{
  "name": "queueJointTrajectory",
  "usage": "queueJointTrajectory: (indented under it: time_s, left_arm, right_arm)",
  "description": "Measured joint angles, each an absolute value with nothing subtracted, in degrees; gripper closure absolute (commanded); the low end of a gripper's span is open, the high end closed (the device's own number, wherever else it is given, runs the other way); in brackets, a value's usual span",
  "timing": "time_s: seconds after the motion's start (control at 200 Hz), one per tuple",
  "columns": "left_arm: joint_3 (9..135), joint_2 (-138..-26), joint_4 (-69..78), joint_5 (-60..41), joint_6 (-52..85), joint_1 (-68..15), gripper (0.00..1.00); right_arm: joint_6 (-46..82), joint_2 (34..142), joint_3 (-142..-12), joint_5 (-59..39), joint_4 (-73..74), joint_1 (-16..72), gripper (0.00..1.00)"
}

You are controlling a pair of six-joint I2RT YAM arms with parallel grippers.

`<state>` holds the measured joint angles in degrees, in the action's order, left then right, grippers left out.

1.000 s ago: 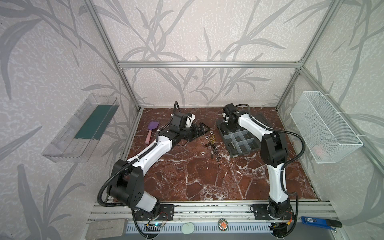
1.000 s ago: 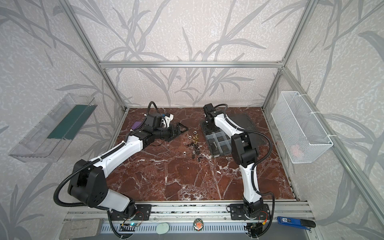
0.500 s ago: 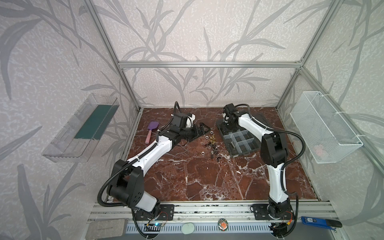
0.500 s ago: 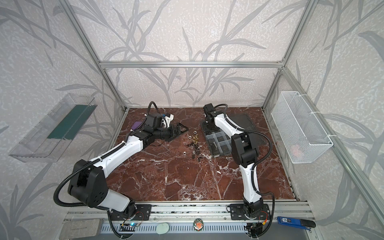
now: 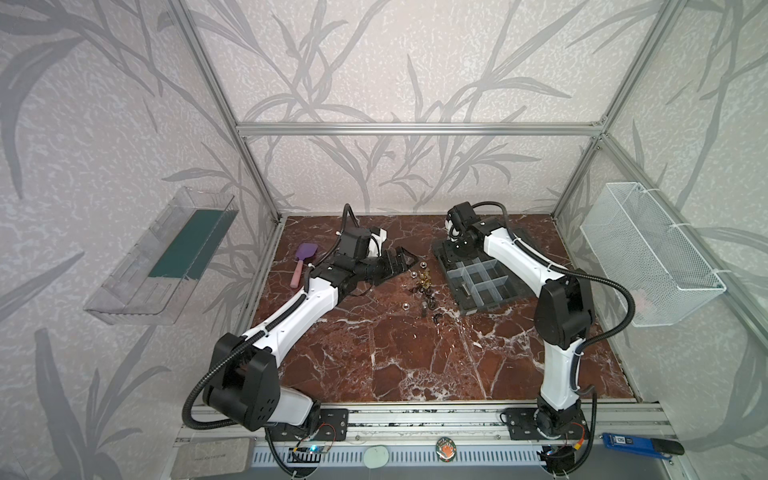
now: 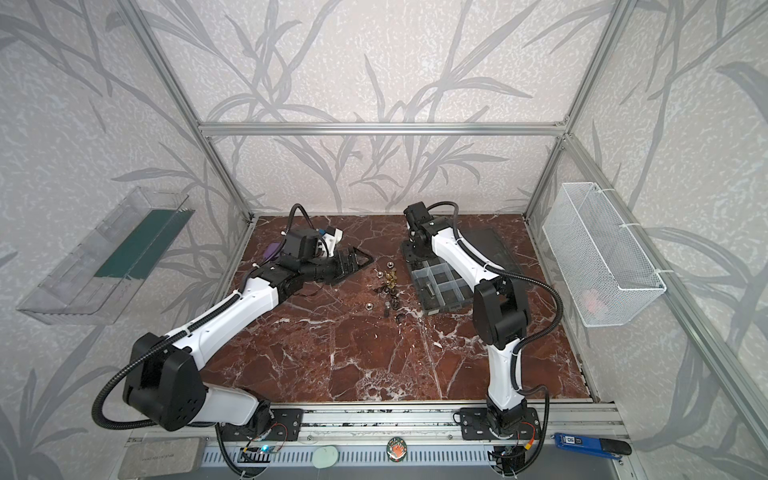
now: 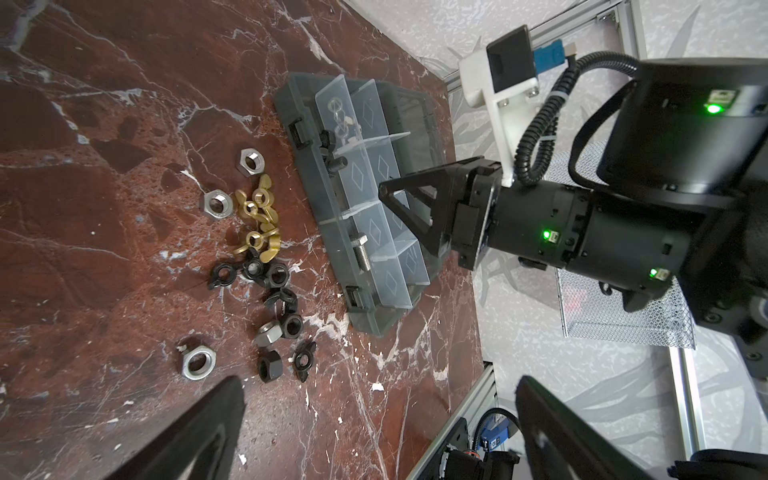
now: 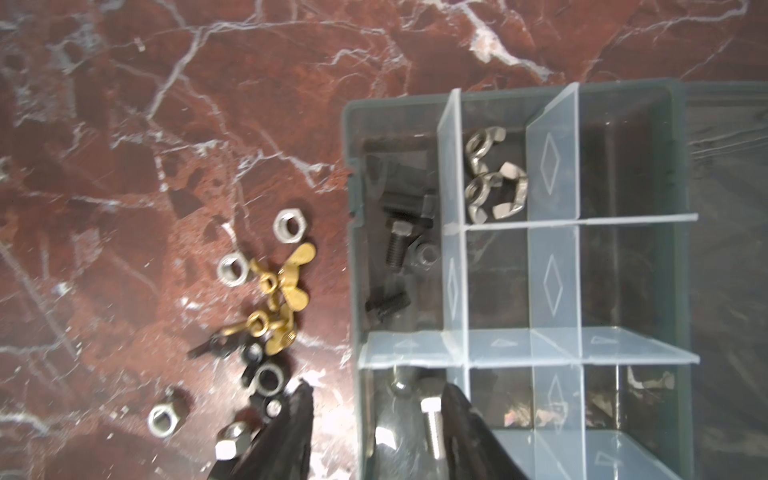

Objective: Sort the screws and nuts into containers
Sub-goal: 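Move the open right gripper back to the pile over a black wing nut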

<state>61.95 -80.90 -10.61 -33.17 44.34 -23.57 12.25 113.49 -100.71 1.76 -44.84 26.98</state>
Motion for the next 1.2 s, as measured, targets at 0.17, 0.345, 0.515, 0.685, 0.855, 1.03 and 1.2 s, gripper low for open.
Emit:
queueJointTrajectory:
  time_s: [0.17, 0.345, 0.515, 0.685, 0.855, 1.03, 1.2]
  left_arm:
    - [59.2, -78.2, -10.8, -32.8, 44.4, -23.6, 0.01]
    - [55.9, -75.3, -10.7, -32.6, 44.6, -23.6, 0.01]
    - [53.0, -73.3, -10.7, -32.6, 44.6, -23.6, 0.01]
    - [50.8, -72.5, -10.3, -32.6, 44.8, -23.6, 0.01]
    - [50.2, -72.1, -10.2, -32.6, 44.8, -23.6, 0.01]
    - [50.2, -71.9, -10.2, -32.6, 44.8, -23.6, 0.01]
    - [50.2, -71.9, -10.1, -32.6, 44.8, -23.6, 0.01]
  right_arm:
    - [13.5, 109.7, -95.5, 2.5, -44.6, 30.3, 0.51]
    - [15.8, 106.1, -88.2, 3.3, -43.5, 34.2, 0.51]
    - [19.0, 103.7, -80.9, 3.6, -41.8, 37.5, 0.53]
    - [22.3, 103.3, -76.2, 3.9, -39.8, 40.6, 0.55]
    - [25.3, 103.5, -72.9, 3.1, -37.0, 42.6, 0.60]
    - [27.5, 105.3, -72.2, 2.3, -34.9, 42.6, 0.63]
    - [28.3, 106.7, -71.9, 2.1, -33.6, 42.6, 0.66]
